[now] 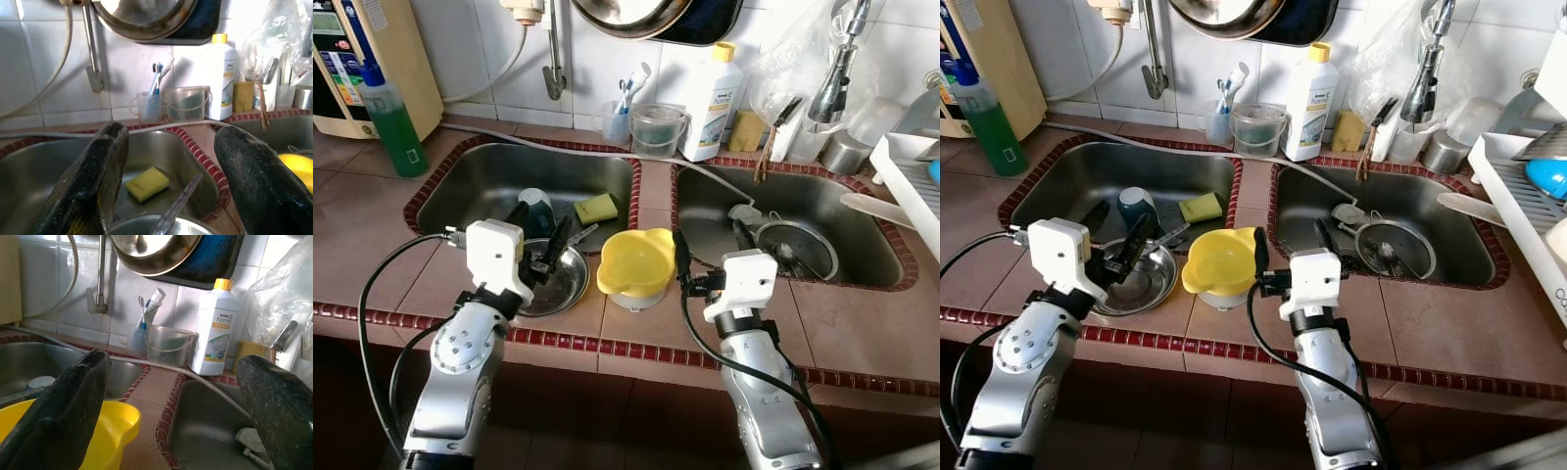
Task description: Kitchen organization
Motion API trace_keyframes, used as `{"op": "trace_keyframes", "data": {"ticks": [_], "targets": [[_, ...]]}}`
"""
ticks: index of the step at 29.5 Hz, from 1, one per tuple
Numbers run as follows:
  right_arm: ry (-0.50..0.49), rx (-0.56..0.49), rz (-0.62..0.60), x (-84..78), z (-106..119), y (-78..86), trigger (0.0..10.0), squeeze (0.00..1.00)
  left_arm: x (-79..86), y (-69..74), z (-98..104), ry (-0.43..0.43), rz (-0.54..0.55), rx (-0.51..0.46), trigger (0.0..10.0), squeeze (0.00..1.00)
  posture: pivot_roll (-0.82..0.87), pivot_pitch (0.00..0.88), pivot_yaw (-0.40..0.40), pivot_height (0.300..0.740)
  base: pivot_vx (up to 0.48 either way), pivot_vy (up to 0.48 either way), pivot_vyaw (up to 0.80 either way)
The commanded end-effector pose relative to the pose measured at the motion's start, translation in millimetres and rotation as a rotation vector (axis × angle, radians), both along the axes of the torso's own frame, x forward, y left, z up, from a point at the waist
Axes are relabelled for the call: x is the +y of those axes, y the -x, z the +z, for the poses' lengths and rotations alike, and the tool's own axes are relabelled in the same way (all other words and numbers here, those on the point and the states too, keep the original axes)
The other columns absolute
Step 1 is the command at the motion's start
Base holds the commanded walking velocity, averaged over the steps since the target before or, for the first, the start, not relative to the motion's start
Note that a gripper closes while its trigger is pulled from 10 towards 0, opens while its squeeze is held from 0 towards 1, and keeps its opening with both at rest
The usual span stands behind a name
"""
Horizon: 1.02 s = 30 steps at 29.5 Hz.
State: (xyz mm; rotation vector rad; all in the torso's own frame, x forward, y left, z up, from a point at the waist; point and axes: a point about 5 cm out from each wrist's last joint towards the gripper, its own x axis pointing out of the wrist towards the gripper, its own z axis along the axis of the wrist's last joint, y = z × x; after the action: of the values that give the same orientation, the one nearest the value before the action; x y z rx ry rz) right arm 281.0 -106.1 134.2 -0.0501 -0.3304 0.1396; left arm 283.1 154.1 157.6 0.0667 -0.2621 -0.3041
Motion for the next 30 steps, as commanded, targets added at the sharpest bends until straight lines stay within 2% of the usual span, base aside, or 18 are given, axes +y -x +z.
{"op": "trace_keyframes", "data": {"ticks": [1, 2, 4, 9, 13, 15, 16, 18, 23, 27, 30], "targets": [[-0.004, 0.02, -0.003, -1.3, -2.6, 2.8, 10.0, 0.0, -0.1, 0.5, -3.3, 0.024, 0.025, 0.017, 10.0, 0.0, -0.18, 0.0, -0.035, 0.74, 0.0, 0.0, 0.0], [0.024, 0.021, 0.011, -0.7, -5.5, 6.6, 10.0, 0.0, -0.5, 1.0, -7.9, 0.051, 0.061, 0.038, 10.0, 0.0, -0.18, 0.0, -0.036, 0.74, 0.0, 0.0, 0.0], [0.048, 0.021, 0.018, -0.8, -7.8, 9.4, 10.0, 0.0, -2.2, 2.2, -11.9, 0.055, 0.08, 0.05, 10.0, 0.0, -0.18, 0.0, -0.034, 0.74, 0.0, 0.0, 0.0], [0.073, 0.045, 0.012, -7.0, -16.5, 15.2, 10.0, 0.0, -10.8, 8.1, -28.5, 0.079, 0.085, 0.1, 10.0, 0.0, -0.19, 0.0, -0.036, 0.74, 0.0, 0.0, 0.0], [0.078, 0.05, 0.004, -9.9, -18.3, 15.3, 10.0, 0.0, -12.1, 8.0, -32.1, 0.089, 0.093, 0.111, 10.0, 0.0, -0.19, 0.0, -0.037, 0.74, 0.0, 0.0, 0.0], [0.072, 0.038, -0.004, -11.7, -12.7, 12.4, 10.0, 0.0, -10.4, 5.7, -27.2, 0.073, 0.088, 0.089, 10.0, 0.0, -0.2, 0.0, -0.04, 0.74, 0.0, 0.0, 0.0], [0.07, 0.023, -0.008, -12.7, -6.9, 9.5, 10.0, 0.0, -7.0, 3.0, -19.1, 0.029, 0.076, 0.049, 10.0, 0.0, -0.19, 0.0, -0.042, 0.74, 0.0, 0.0, 0.0], [0.07, 0.02, -0.007, -12.7, -5.9, 9.0, 10.0, 0.0, -6.3, 2.9, -16.5, 0.002, 0.062, 0.033, 10.0, 0.0, -0.19, 0.0, -0.043, 0.74, 0.0, 0.0, 0.0], [0.068, 0.024, -0.003, -11.3, -6.8, 10.0, 10.0, 0.0, -4.2, 5.5, -14.6, -0.028, 0.009, 0.023, 10.0, 0.0, -0.19, 0.0, -0.044, 0.74, 0.0, 0.0, 0.0], [0.057, 0.03, -0.001, -9.0, -7.9, 11.1, 10.0, 0.0, -7.2, 11.0, -12.7, -0.091, -0.065, -0.003, 10.0, 0.0, -0.19, 0.0, -0.045, 0.74, 0.0, 0.0, 0.0], [0.053, 0.032, 0.001, -7.8, -7.3, 10.7, 10.0, 0.0, -8.3, 12.7, -13.4, -0.096, -0.097, -0.003, 10.0, 0.0, -0.18, 0.0, -0.047, 0.74, 0.0, 0.0, 0.0]]}}
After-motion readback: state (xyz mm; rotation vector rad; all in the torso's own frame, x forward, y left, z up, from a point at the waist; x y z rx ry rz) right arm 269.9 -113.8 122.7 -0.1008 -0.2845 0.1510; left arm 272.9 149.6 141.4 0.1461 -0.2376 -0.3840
